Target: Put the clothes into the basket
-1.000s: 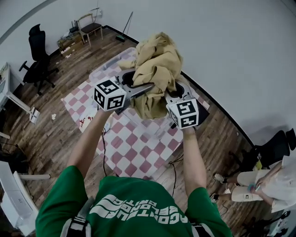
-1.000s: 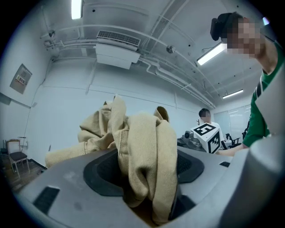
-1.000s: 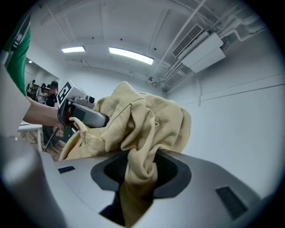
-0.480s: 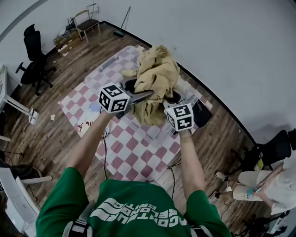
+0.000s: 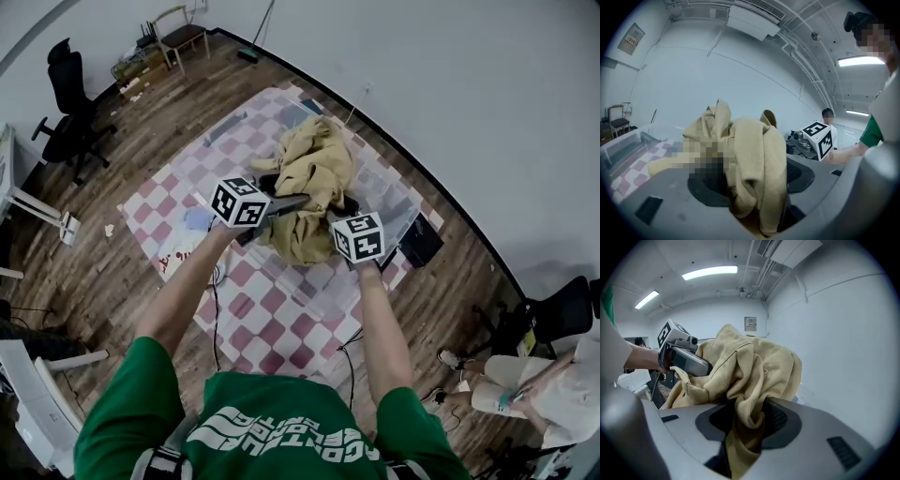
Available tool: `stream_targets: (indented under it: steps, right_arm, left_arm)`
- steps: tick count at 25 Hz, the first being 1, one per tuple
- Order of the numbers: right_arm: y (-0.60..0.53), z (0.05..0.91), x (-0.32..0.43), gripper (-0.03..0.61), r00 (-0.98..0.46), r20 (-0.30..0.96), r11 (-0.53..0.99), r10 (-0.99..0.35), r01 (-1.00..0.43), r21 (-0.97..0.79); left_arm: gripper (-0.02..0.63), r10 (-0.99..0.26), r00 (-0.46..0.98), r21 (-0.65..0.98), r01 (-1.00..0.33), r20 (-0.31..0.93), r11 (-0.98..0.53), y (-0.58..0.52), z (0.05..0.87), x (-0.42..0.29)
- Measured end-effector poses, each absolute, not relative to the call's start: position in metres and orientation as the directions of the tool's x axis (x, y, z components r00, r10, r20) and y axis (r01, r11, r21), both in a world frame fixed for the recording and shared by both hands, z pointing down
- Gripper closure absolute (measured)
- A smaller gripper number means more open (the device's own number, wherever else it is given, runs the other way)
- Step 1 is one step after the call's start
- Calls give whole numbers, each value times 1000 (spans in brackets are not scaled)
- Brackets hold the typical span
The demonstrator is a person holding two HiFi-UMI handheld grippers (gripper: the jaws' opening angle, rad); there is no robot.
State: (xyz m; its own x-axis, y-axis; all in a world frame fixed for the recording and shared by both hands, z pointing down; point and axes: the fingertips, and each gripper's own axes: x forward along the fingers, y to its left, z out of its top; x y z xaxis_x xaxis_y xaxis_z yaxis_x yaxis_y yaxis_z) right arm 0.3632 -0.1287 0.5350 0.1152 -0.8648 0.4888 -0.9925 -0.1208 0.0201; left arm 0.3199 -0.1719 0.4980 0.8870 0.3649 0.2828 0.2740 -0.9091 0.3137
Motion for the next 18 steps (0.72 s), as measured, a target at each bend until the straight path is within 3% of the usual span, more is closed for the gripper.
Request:
stream_targets:
  steps: [18]
  right_arm:
    - [-154, 687, 383, 431, 27, 712, -208, -702, -964, -168]
  left_arm:
    - [322, 427, 719, 456, 172, 548, -873, -204, 641, 354]
